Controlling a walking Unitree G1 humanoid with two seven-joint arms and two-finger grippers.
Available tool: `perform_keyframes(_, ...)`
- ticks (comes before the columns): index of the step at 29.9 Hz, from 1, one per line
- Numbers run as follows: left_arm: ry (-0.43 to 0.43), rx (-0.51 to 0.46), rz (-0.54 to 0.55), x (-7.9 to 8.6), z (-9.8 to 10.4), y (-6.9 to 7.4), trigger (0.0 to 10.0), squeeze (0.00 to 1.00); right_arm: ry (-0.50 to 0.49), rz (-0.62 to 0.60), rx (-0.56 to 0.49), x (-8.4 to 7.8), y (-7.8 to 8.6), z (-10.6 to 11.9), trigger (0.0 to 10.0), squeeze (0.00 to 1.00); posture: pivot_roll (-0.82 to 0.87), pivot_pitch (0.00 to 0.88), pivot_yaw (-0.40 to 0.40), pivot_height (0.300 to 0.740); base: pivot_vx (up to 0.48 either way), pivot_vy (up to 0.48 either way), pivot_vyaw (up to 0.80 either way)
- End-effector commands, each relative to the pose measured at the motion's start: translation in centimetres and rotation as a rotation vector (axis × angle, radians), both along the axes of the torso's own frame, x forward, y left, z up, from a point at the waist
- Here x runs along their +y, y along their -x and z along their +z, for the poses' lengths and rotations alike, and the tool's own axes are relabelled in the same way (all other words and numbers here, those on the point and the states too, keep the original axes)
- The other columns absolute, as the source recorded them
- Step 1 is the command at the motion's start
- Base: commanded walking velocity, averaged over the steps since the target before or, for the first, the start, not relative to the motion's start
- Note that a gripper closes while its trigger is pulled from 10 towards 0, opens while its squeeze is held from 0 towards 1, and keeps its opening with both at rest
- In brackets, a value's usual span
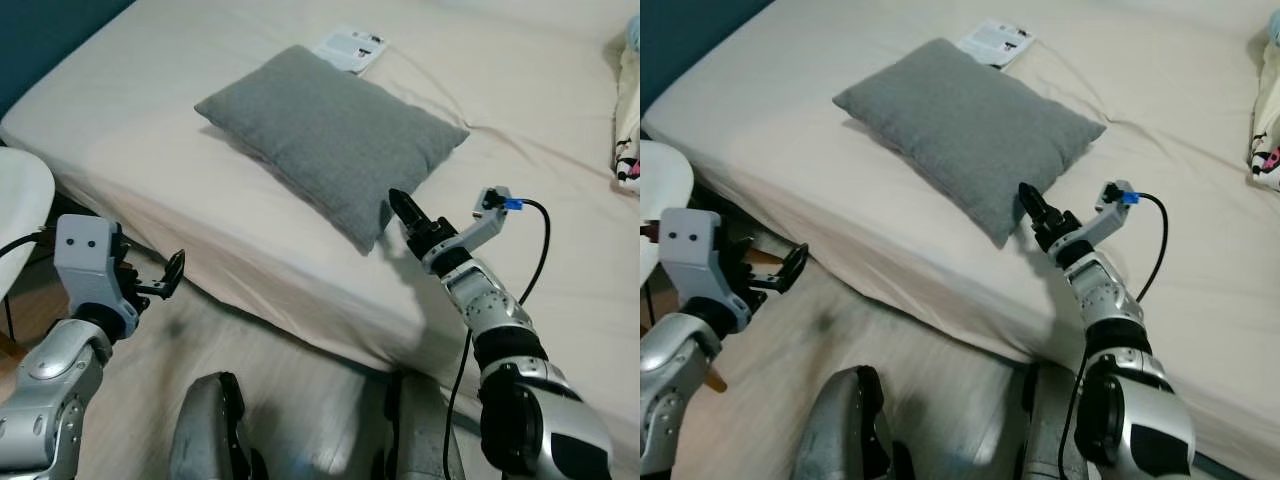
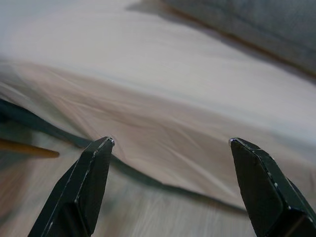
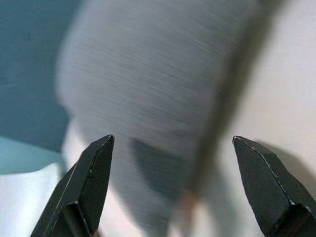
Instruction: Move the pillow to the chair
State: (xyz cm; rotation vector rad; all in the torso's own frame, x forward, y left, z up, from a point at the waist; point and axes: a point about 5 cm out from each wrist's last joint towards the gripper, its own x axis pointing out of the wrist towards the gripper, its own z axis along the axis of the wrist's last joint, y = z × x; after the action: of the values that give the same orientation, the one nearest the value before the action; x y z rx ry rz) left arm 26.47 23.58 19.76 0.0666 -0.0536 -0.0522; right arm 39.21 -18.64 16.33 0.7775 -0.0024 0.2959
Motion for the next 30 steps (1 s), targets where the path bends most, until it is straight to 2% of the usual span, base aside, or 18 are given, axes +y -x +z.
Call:
perform_keyframes(1,-0.015,0.023,0.005,0.5,0.0,0.6,10.0,0.00,0.025,-0.054,0.064,-0.4,0.0,-0.9,10.0,0.00,0.17,0.432,0.030,0.466,0.000,0.000,0.00)
perform_keyframes(4,-0.026,0.037,0.004,0.7,0.4,1.3,10.0,0.00,0.066,-0.116,0.105,-0.6,-0.3,-0.8,10.0,0.00,0.18,0.452,0.031,0.466,0.000,0.000,0.00)
perform_keyframes(6,-0.027,0.038,0.005,0.7,0.5,1.4,10.0,0.00,0.060,-0.124,0.102,-0.6,-0.4,-0.6,10.0,0.00,0.18,0.452,0.031,0.466,0.000,0.000,0.00)
perform_keyframes(12,-0.030,0.044,0.016,0.8,0.7,2.3,10.0,0.00,-0.004,-0.085,0.014,-0.6,-0.8,0.9,10.0,0.00,0.20,0.479,0.021,0.466,0.000,0.000,0.00)
perform_keyframes(13,-0.028,0.046,0.016,0.7,0.7,2.6,10.0,0.00,-0.039,-0.027,-0.061,-0.1,-0.9,1.9,10.0,0.00,0.20,0.484,0.019,0.466,0.000,0.000,0.00)
perform_keyframes(14,-0.028,0.046,0.016,0.7,0.7,2.6,10.0,0.00,-0.039,-0.027,-0.061,-0.1,-0.9,1.9,10.0,0.00,0.20,0.484,0.019,0.466,0.000,0.000,0.00)
perform_keyframes(16,-0.029,0.056,0.009,0.5,0.6,3.0,10.0,0.00,-0.096,0.072,-0.163,0.9,-1.2,3.9,10.0,0.00,0.21,0.498,0.017,0.466,0.000,0.000,0.00)
perform_keyframes(23,-0.032,0.061,-0.014,-0.2,0.9,2.9,10.0,0.00,-0.083,0.112,-0.177,2.7,-1.8,5.3,10.0,0.00,0.21,0.508,0.012,0.466,0.000,0.000,0.00)
perform_keyframes(27,-0.035,0.056,-0.027,-0.5,1.2,2.7,10.0,0.00,-0.051,0.109,-0.132,3.7,-2.1,5.3,10.0,0.00,0.21,0.511,0.015,0.466,0.000,0.000,0.00)
perform_keyframes(28,-0.035,0.056,-0.028,-0.6,1.3,2.7,10.0,0.00,-0.025,0.099,-0.097,4.2,-2.2,5.1,3.1,0.00,0.21,0.510,0.013,0.466,0.000,0.000,0.00)
perform_keyframes(29,-0.035,0.056,-0.028,-0.6,1.3,2.7,10.0,0.00,-0.025,0.099,-0.097,4.2,-2.2,5.1,3.1,0.00,0.21,0.510,0.013,0.466,0.000,0.000,0.00)
perform_keyframes(30,-0.035,0.056,-0.028,-0.6,1.3,2.8,10.0,0.00,0.003,0.096,-0.072,4.6,-2.2,4.9,0.0,0.00,0.21,0.510,0.011,0.466,0.000,0.000,0.00)
